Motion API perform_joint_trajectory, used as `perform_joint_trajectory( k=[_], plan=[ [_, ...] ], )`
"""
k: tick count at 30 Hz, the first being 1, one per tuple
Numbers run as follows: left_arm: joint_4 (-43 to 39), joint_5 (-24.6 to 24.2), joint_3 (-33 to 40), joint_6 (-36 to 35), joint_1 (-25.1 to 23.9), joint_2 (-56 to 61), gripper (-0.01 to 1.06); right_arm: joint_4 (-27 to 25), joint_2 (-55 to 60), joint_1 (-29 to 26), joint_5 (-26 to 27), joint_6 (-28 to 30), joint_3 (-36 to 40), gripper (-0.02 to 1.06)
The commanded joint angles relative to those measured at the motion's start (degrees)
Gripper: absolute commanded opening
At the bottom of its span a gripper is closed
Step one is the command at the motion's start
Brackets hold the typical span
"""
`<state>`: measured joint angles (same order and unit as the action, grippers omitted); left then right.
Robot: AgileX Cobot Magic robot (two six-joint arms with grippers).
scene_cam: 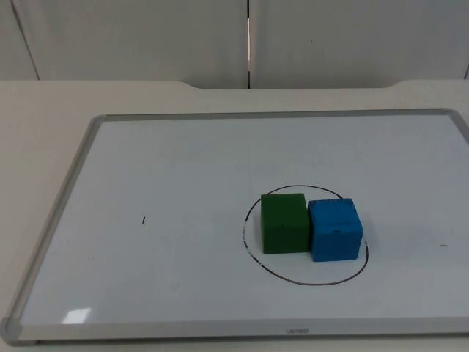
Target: Push the two cubes into the marked area.
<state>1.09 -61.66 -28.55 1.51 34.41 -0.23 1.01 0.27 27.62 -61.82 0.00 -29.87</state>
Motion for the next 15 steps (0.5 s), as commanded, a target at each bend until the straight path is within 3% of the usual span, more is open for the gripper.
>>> perform_joint_trajectory(
  k=[1,15],
  plan=[
    [-0.3,0.0,0.2,-0.3,0.2,0.2,0.0,0.3,-0.3,0.3,0.0,0.4,0.3,1.05],
    [-0.3,0.0,0.2,-0.3,0.2,0.2,0.0,0.3,-0.3,0.3,0.0,0.4,0.3,1.05]
  ],
)
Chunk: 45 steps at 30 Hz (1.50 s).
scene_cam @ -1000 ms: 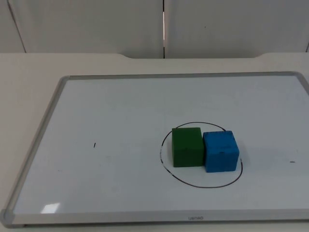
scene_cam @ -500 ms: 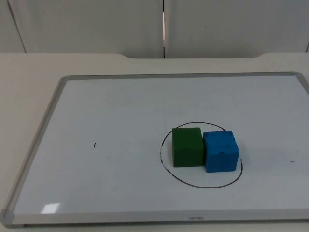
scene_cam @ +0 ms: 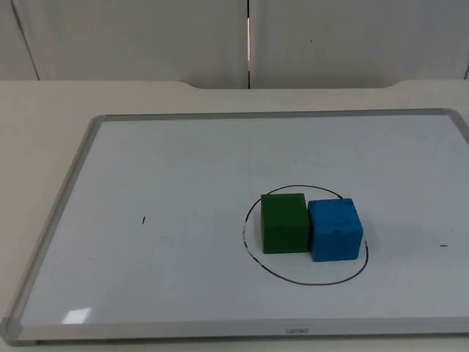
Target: Push the two cubes into the marked area.
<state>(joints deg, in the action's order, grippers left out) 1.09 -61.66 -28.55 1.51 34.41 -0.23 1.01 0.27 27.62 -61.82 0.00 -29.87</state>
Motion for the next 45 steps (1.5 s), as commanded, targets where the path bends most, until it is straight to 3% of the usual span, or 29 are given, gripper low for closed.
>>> perform_joint_trajectory(
  k=[1,21,23,24,28,29,33,37,45],
  plan=[
    [-0.3,0.0,0.2,-0.3,0.2,0.2,0.0,0.3,-0.3,0.3,0.0,0.4,0.3,1.05],
    [-0.3,0.0,0.2,-0.3,0.2,0.2,0.0,0.3,-0.3,0.3,0.0,0.4,0.3,1.05],
    [-0.3,0.0,0.2,-0.3,0.2,0.2,0.1,0.3,-0.3,0.3,0.0,0.4,0.3,1.05],
    [-0.3,0.0,0.2,-0.3,0.2,0.2,0.1,0.3,-0.3,0.3,0.0,0.4,0.3,1.05],
    [-0.3,0.0,0.2,-0.3,0.2,0.2,0.45,0.3,-0.3,0.3,0.0,0.4,0.3,1.05],
    [-0.3,0.0,0.2,-0.3,0.2,0.2,0.45,0.3,-0.3,0.3,0.0,0.4,0.3,1.05],
    [-0.3,0.0,0.2,-0.3,0.2,0.2,0.79,0.3,-0.3,0.3,0.0,0.4,0.3,1.05],
    [-0.3,0.0,0.2,-0.3,0.2,0.2,0.89,0.3,-0.3,0.3,0.0,0.4,0.3,1.05],
    [-0.3,0.0,0.2,-0.3,0.2,0.2,0.9,0.3,-0.3,0.3,0.0,0.4,0.3,1.05]
  ],
)
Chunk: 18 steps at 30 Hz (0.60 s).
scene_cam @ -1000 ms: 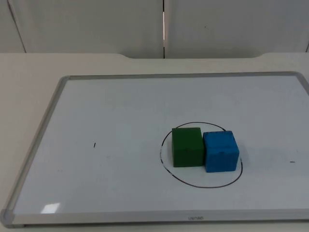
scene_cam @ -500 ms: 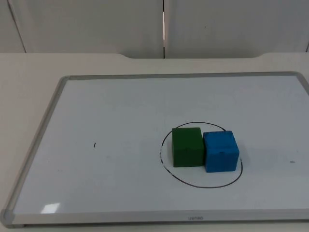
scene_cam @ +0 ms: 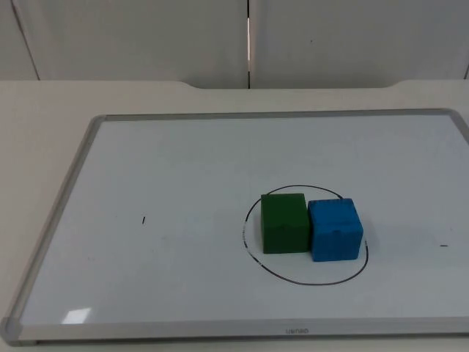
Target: Push the two cubes into the marked area.
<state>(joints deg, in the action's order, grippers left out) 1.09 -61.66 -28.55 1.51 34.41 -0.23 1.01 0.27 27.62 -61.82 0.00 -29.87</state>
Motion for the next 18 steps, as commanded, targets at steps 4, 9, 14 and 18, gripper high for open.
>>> perform_joint_trajectory(
  k=[4,9,14,18],
  plan=[
    [-0.3,0.0,0.2,-0.3,0.2,0.2,0.95,0.3,-0.3,0.3,0.0,0.4,0.3,1.05],
    [-0.3,0.0,0.2,-0.3,0.2,0.2,1.05,0.3,-0.3,0.3,0.0,0.4,0.3,1.05],
    [-0.3,0.0,0.2,-0.3,0.2,0.2,1.05,0.3,-0.3,0.3,0.0,0.4,0.3,1.05],
    [-0.4,0.0,0.2,-0.3,0.2,0.2,1.05,0.3,-0.3,0.3,0.0,0.4,0.3,1.05]
  ],
)
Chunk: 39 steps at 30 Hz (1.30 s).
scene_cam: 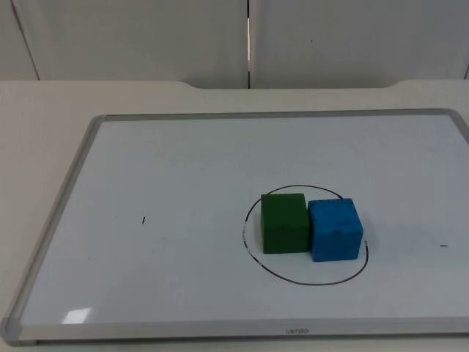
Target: Push the two cubes into the marked area.
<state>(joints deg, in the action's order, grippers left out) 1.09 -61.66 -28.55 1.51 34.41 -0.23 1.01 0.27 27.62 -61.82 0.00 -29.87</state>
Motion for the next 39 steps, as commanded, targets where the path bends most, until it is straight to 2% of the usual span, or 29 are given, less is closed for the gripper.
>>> perform_joint_trajectory(
  k=[1,16,19,21,24,26,29,30,34,39],
  plan=[
    [-0.4,0.0,0.2,-0.3,0.2,0.2,1.05,0.3,-0.3,0.3,0.0,0.4,0.3,1.05],
    [-0.4,0.0,0.2,-0.3,-1.1,0.2,1.05,-0.1,-0.3,0.3,0.0,0.0,0.3,1.05],
    [-0.4,0.0,0.2,-0.3,-6.1,0.2,1.05,-0.1,-0.3,0.3,0.0,-0.8,0.3,1.05],
    [-0.4,0.0,0.2,-0.3,-7.7,0.2,1.05,-0.1,-0.3,0.3,0.0,-0.8,0.3,1.05],
    [-0.4,0.0,0.2,-0.3,-14.5,0.2,1.05,-0.1,-0.3,0.3,0.0,-0.8,0.3,1.05],
    [-0.4,0.0,0.2,-0.3,-15.6,0.2,1.05,-0.1,-0.3,0.3,0.0,-0.8,0.3,1.05],
    [-0.4,0.0,0.2,-0.3,-22.5,0.2,1.05,-0.1,-0.3,0.3,0.0,-0.8,0.3,1.05],
    [-0.4,0.0,0.2,-0.3,-22.5,0.2,1.05,-0.1,-0.3,0.3,0.0,-0.8,0.3,1.05],
    [-0.4,0.0,0.2,-0.3,-28.2,0.2,1.05,-0.1,-0.3,0.3,0.0,-0.8,0.3,1.05],
    [-0.4,0.0,0.2,-0.3,-31.5,0.2,1.05,-0.1,-0.3,0.3,0.0,-0.8,0.3,1.05]
  ],
)
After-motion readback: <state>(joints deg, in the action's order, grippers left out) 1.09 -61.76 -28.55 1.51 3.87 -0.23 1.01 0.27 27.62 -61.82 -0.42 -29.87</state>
